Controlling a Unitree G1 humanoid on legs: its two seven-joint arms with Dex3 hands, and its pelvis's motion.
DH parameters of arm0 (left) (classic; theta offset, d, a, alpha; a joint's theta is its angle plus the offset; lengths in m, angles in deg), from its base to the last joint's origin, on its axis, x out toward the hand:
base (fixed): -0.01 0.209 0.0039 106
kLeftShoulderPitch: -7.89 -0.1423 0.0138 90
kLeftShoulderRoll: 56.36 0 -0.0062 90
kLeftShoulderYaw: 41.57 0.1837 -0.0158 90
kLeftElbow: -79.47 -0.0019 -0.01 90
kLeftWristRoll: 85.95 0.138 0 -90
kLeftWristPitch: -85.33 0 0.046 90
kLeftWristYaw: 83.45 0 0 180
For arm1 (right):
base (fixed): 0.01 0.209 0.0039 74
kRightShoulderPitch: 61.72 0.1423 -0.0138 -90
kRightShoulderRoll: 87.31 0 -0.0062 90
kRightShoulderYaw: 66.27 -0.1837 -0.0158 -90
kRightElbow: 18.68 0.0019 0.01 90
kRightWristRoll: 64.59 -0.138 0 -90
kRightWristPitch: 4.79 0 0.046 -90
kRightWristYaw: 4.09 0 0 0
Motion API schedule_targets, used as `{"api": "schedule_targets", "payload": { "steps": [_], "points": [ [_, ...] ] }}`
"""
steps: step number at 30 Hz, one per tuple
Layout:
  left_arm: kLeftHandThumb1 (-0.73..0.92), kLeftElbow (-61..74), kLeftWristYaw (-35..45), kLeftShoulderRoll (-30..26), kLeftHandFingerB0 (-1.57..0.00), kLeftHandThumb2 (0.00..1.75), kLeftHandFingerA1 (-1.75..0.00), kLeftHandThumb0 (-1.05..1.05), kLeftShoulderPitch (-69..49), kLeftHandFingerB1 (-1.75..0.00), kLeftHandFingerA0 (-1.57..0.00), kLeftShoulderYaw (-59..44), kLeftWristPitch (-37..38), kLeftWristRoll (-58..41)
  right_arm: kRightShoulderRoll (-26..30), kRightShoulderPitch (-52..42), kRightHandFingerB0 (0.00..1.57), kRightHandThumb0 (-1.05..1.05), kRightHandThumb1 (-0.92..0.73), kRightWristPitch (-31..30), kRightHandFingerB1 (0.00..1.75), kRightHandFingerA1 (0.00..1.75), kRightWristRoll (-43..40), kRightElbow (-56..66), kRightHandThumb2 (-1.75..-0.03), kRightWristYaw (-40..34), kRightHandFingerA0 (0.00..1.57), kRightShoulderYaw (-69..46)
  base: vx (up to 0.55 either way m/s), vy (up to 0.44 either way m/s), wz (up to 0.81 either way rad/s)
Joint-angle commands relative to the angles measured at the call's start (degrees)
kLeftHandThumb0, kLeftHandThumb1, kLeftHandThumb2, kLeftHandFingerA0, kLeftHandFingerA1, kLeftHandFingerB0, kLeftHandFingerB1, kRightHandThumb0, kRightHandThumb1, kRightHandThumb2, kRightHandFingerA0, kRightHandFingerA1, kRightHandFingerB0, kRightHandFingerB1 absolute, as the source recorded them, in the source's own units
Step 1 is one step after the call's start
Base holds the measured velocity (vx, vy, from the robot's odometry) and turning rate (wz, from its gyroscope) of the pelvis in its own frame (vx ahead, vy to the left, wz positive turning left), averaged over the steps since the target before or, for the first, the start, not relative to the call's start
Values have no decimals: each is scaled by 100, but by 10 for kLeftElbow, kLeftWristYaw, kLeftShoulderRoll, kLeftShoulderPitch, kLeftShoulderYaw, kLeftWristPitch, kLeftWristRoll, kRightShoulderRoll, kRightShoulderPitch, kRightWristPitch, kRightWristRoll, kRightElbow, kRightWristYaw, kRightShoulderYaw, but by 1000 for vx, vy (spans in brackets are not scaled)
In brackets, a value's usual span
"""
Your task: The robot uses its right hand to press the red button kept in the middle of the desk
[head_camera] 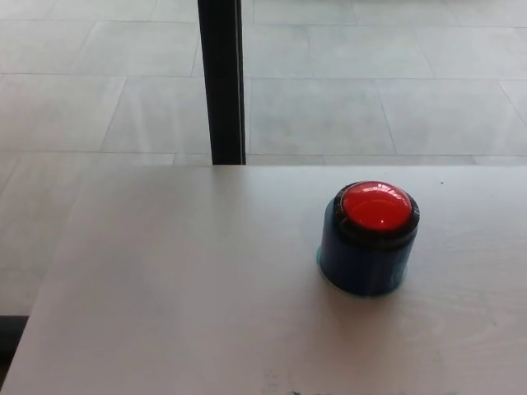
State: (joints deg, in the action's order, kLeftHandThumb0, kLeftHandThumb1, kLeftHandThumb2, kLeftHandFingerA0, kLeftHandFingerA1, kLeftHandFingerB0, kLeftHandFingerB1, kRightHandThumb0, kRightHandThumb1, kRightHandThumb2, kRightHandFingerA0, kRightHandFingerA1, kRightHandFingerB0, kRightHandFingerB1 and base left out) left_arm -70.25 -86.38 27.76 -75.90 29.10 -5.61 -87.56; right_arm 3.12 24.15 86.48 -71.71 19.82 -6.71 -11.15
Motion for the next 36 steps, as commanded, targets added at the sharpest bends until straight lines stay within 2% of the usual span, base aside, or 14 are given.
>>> {"api": "schedule_targets", "payload": {
  "steps": [1, 6, 8, 12, 13, 15, 18, 23, 27, 28, 30, 31, 33, 36],
  "points": [
    [55, -63, -78, -57, -46, 107, -175, -50, 62, -135, -115, -121, -5, -100, 36, 48, 48, -46, -44, -23, 55, 89, -207, 20, -59, -96, 73, -208, 0, 0, 0],
    [55, -75, -74, -60, -71, 106, -175, -54, 61, -131, -117, -122, 0, -82, 70, 75, 43, -50, -49, -33, 57, 117, -213, 18, -60, -117, 75, -258, 0, 0, 0],
    [57, -73, -76, -57, -29, 104, -175, -47, 69, -112, -116, -148, -2, -102, 110, 102, 30, -50, -62, -42, 45, 87, -215, 24, -58, -131, 51, -279, 0, 0, 0],
    [59, -78, -83, -64, -38, 106, -171, -44, 68, -98, -128, -138, -1, -80, 171, 150, 25, -55, -68, -43, 44, 69, -195, 16, -60, -155, 45, -294, 0, 0, 0],
    [65, -79, -84, -64, -19, 105, -174, -47, 71, -86, -122, -146, -10, -86, 192, 172, 16, -62, -53, -45, 54, 66, -197, 24, -93, -150, 37, -298, 0, 0, 0],
    [67, -76, -78, -62, -35, 104, -174, -43, 71, -94, -124, -158, -8, -96, 243, 243, 32, -64, -75, -38, 70, 118, -164, 23, -63, -174, 84, -272, 0, 0, 0],
    [68, -81, -79, -62, -34, 102, -175, -45, 73, -95, -119, -156, -4, -86, 256, 279, 35, -61, -75, -39, 83, 145, -151, 34, -66, -166, 79, -251, 0, 0, 0],
    [73, -92, -68, -64, -22, 95, -175, -47, 74, -92, -91, -165, 3, -94, 252, 388, 69, -54, -77, -34, 76, 139, -124, 102, -72, -139, 143, -171, 0, 0, 0],
    [72, -100, -61, -65, -27, 99, -175, -49, 74, -97, -100, -166, 3, -94, 227, 445, 77, -49, -71, -80, 71, 143, -116, 201, -72, -146, 130, -105, 0, 0, 0],
    [62, -100, -61, -67, -62, 118, -144, -58, 75, -100, -130, -154, 0, -83, 219, 470, 84, -42, -62, -84, 71, 144, -122, 213, -81, -149, 128, -94, 0, 0, 0],
    [64, -101, -65, -66, -55, 109, -175, -49, 77, -111, -136, -164, 0, -95, 213, 489, 81, -37, -49, -103, 79, 133, -119, 233, -104, -155, 136, -73, 0, 0, 0],
    [69, -101, -63, -67, -51, 101, -175, -49, 75, -138, -118, -158, 1, -90, 202, 514, 86, -24, -56, -101, 79, 161, -115, 245, -97, -148, 110, -48, 0, 0, 0],
    [71, -103, -65, -66, -22, 103, -175, -46, 75, -93, -101, -162, 1, -98, 173, 572, 81, -9, -55, -108, 122, 173, -111, 256, -107, -147, 99, -2, 0, 0, 0],
    [70, -106, -65, -68, -41, 105, -175, -48, 72, -103, -116, -151, 2, -91, 157, 603, 80, -4, -57, -98, 142, 175, -113, 244, -117, -120, 90, 30, 0, 0, 0]
  ]
}}
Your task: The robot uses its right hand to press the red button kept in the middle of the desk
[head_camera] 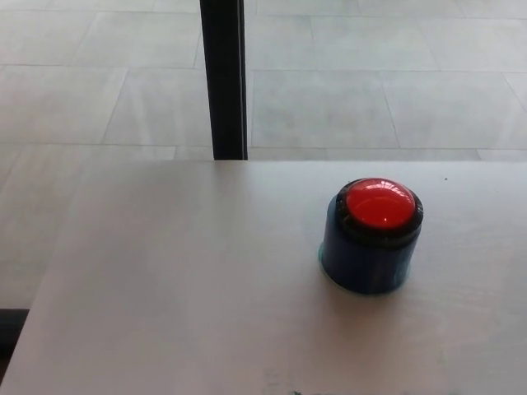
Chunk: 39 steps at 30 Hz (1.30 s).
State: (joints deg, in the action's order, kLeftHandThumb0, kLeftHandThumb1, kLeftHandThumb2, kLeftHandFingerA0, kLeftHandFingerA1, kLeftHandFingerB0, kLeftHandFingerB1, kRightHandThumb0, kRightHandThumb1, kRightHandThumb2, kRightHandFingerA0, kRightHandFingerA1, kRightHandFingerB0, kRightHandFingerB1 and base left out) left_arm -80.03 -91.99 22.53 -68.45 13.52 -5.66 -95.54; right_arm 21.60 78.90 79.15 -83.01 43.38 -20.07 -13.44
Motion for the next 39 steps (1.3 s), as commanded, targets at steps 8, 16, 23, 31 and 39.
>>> {"api": "schedule_targets", "payload": {
  "steps": [8, 16, 23, 31, 39],
  "points": [
    [77, -7, -9, -17, -33, 93, -175, -49, -5, -100, -95, 21, 3, -11, -116, 139, 91, -18, -54, -24, 121, 145, -28, 4, -121, 84, 127, 134, -4, -2, 1],
    [76, -9, -24, -17, -23, 97, -169, -54, -5, -99, -81, 28, 2, -10, -177, 153, 79, -16, -41, -22, 152, 175, 20, -16, -136, 119, 96, 230, 0, 0, 0],
    [66, -7, -13, -21, -23, 118, -127, -62, -6, -74, -101, 36, 3, -20, -238, 142, 77, -17, -45, -34, 159, 175, 14, -75, -134, 129, 99, 251, 0, 0, 0],
    [84, -5, -9, -19, -14, 90, -150, -58, -6, -87, -65, 26, 3, -36, -268, 108, 77, -21, -44, -45, 157, 175, 44, -115, -135, 125, 99, 278, 0, 0, 0],
    [79, -2, -8, -20, -6, 98, -149, -58, -9, -80, -76, 33, 6, -33, -288, 51, 74, -22, -54, -80, 151, 175, 54, -92, -121, 128, 94, 299, 0, 0, 0]
  ]
}}
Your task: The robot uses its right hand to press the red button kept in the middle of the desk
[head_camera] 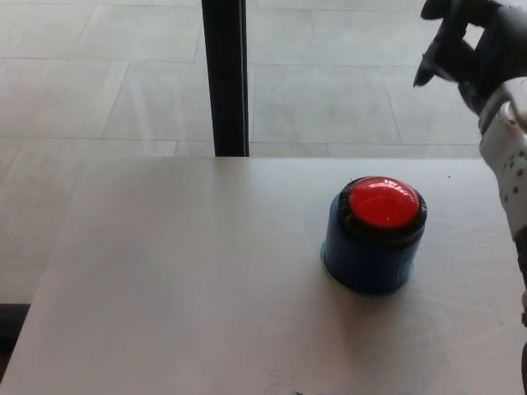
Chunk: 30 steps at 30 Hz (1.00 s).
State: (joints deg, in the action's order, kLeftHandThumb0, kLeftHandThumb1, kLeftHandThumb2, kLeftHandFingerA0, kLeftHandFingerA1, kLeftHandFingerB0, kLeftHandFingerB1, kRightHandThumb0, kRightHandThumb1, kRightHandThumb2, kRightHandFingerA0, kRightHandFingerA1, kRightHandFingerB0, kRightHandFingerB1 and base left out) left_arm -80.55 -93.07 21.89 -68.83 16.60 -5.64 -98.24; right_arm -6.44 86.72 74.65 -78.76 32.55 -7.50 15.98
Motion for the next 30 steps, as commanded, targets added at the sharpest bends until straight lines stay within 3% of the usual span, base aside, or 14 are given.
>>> {"api": "schedule_targets", "payload": {
  "steps": [1, 2, 4, 5, 6, 8, 13, 14, 18, 20, 24, 25, 27, 30],
  "points": [
    [79, 3, 2, -13, -6, 98, -149, -58, -6, -80, -76, 2, 6, -7, -8, -28, 74, -22, -54, -37, 151, 175, 12, 18, -121, 2, 94, 4, 0, 0, 0],
    [67, 0, -1, -15, -16, 119, -123, -60, -4, -69, -99, 5, 0, -3, -15, -46, 71, -21, -63, -38, 152, 175, 13, 27, -109, 3, 89, 8, 0, 0, 0],
    [83, 1, -4, -13, -14, 88, -161, -55, -4, -88, -74, 11, 4, 0, -17, -58, 71, -21, -61, -45, 153, 175, 16, 37, -114, 8, 90, 13, 0, 0, 0],
    [66, -2, -6, -12, -21, 119, -131, -59, 0, -72, -111, 13, 3, 1, -17, -63, 74, -21, -58, -49, 154, 175, 17, 40, -119, 11, 92, 15, 0, 0, 0],
    [83, -6, -7, -13, -18, 94, -159, -59, 1, -88, -78, 14, 2, 0, -19, -70, 75, -21, -56, -54, 153, 175, 19, 38, -121, 17, 94, 19, 0, 0, 0],
    [78, -5, -7, -11, -1, 96, -140, -58, 4, -73, -70, 3, 0, -14, -24, -76, 77, -20, -54, -65, 151, 175, 18, 38, -123, 19, 95, 22, 0, 0, 0],
    [67, -4, -5, -14, -21, 120, -112, -57, 1, -71, -81, 17, -1, -2, -29, -96, 76, -21, -49, -60, 154, 175, 32, 29, -130, 34, 94, 43, 0, 0, 0],
    [84, -6, -1, -13, 0, 90, -144, -55, 1, -68, -63, 10, 1, -10, -28, -98, 77, -21, -49, -61, 155, 175, 37, 26, -130, 34, 94, 49, 0, 0, 0],
    [78, -3, -1, -10, 0, 100, -165, -55, 0, -69, -67, 8, 5, -12, -25, -105, 78, -20, -49, -50, 157, 175, 50, 12, -130, 47, 95, 66, 0, 0, 0],
    [84, 0, -2, -11, -28, 90, -160, -56, -2, -99, -76, 16, 2, -4, -23, -109, 76, -21, -51, -44, 158, 175, 56, 7, -126, 57, 93, 74, 0, 0, 0],
    [79, -3, -9, -13, -8, 98, -160, -54, 2, -85, -63, 17, -2, -5, -21, -111, 76, -23, -53, -41, 158, 175, 65, 1, -123, 64, 94, 82, 0, 0, 0],
    [66, -4, -10, -14, -13, 119, -117, -59, 2, -67, -88, 20, -3, -3, -20, -113, 75, -23, -51, -41, 158, 175, 67, 2, -126, 65, 93, 83, 0, 0, 0],
    [83, -6, -11, -14, 0, 91, -153, -56, 5, -53, -69, 14, -9, -10, -17, -116, 75, -22, -51, -38, 159, 175, 72, 0, -127, 70, 93, 84, 0, 0, 0],
    [66, -1, -4, -13, -22, 120, -120, -60, -2, -74, -93, 21, 1, -4, -15, -117, 75, -22, -51, -47, 160, 175, 78, -2, -125, 66, 93, 85, 0, 0, 0]
  ]
}}
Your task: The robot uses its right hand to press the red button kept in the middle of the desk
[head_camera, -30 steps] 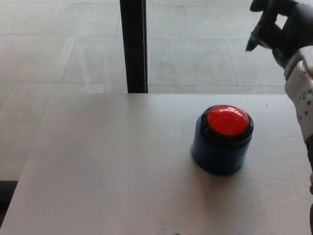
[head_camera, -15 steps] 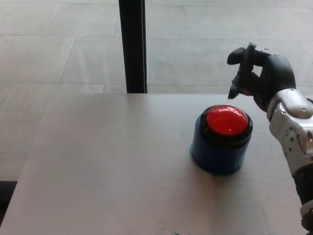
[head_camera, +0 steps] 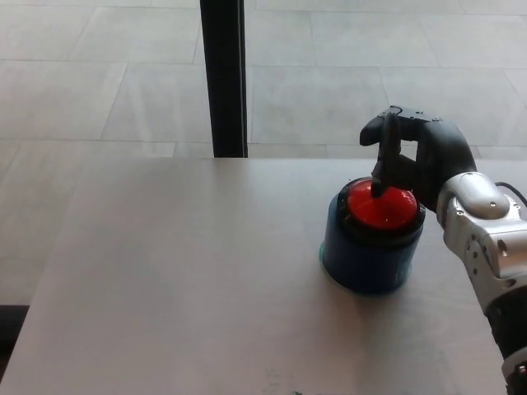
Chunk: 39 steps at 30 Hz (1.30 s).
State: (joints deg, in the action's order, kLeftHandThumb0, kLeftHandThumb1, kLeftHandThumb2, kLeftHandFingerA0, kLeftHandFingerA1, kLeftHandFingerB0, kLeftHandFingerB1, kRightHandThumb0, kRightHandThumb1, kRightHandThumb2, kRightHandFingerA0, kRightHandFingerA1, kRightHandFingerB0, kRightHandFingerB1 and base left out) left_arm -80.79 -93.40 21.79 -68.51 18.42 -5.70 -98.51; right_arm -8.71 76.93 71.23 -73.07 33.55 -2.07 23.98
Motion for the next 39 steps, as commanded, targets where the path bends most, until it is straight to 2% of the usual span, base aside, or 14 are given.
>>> {"api": "schedule_targets", "payload": {
  "steps": [1, 2, 4, 5, 7, 8, 10, 14, 15, 16, 17, 37, 38, 39],
  "points": [
    [66, 1, -1, -12, -22, 120, -120, -60, -5, -74, -93, 3, 2, -1, 8, -19, 75, -22, -51, -13, 160, 175, 22, -12, -125, 12, 93, 5, 0, 0, 0],
    [77, 3, -2, -10, -12, 99, -165, -55, -5, -94, -66, -5, 3, -11, 9, -22, 74, -22, -52, -15, 159, 175, 25, -16, -125, 12, 92, 6, 0, 0, 0],
    [64, 3, -4, -11, -19, 118, -125, -62, -4, -72, -98, -4, -1, -9, 8, -29, 71, -21, -53, -10, 160, 175, 30, -18, -124, 13, 91, 8, 0, 0, 0],
    [84, 3, -4, -11, -2, 88, -163, -55, -4, -76, -70, -6, -2, -11, 7, -32, 72, -22, -54, -12, 158, 175, 33, -21, -124, 11, 93, 10, 0, 0, 0],
    [84, 3, -6, -9, -15, 87, -159, -55, -4, -89, -69, -5, 0, -9, 3, -46, 74, -22, -52, -2, 158, 175, 41, -32, -126, 7, 94, 15, 0, 0, 0],
    [65, 1, -8, -8, -17, 118, -115, -61, -3, -70, -83, -7, 0, -10, 1, -48, 75, -23, -55, -5, 157, 175, 44, -36, -122, 2, 94, 17, 0, 0, 0],
    [84, 1, -5, -8, -8, 88, -154, -53, -3, -82, -61, -11, 3, -13, -2, -50, 77, -21, -56, -2, 157, 175, 44, -43, -121, -2, 96, 16, 0, 0, 0],
    [66, -3, -2, -12, -14, 119, -124, -58, 1, -69, -98, -1, -3, -2, -14, -49, 75, -24, -57, 25, 162, 175, 42, -67, -119, -14, 97, 7, 0, 0, 0],
    [82, -1, -3, -11, -14, 90, -162, -54, 1, -89, -74, -1, -2, -3, -18, -46, 77, -23, -60, 23, 158, 175, 35, -65, -118, -13, 95, 1, 0, 0, 0],
    [66, 2, -7, -10, -13, 119, -118, -59, 1, -69, -88, -3, -2, -7, -24, -40, 76, -23, -56, 22, 161, 175, 23, -60, -121, -10, 96, -10, 0, 0, 0],
    [84, 2, -7, -10, -4, 89, -148, -55, 2, -78, -62, -4, -2, -8, -25, -37, 77, -24, -57, 25, 157, 175, 23, -59, -121, -7, 96, -11, 0, 0, 0],
    [84, -4, -3, -9, 0, 89, -136, -54, -7, -64, -60, -1, 1, -9, -59, 172, 83, -22, -44, 51, 145, 175, -69, -53, -138, -33, 101, -183, 0, 0, 0],
    [80, -5, -4, -11, -14, 96, -156, -55, -7, -91, -64, 2, 0, -5, -49, 180, 83, -19, -42, 43, 142, 175, -72, -45, -141, -30, 100, -186, 0, 0, 0],
    [66, -4, -4, -12, -23, 119, -115, -60, -8, -73, -84, 8, 1, 0, -33, 188, 85, -18, -42, 31, 141, 175, -77, -30, -143, -24, 102, -190, 0, 0, 0]
  ]
}}
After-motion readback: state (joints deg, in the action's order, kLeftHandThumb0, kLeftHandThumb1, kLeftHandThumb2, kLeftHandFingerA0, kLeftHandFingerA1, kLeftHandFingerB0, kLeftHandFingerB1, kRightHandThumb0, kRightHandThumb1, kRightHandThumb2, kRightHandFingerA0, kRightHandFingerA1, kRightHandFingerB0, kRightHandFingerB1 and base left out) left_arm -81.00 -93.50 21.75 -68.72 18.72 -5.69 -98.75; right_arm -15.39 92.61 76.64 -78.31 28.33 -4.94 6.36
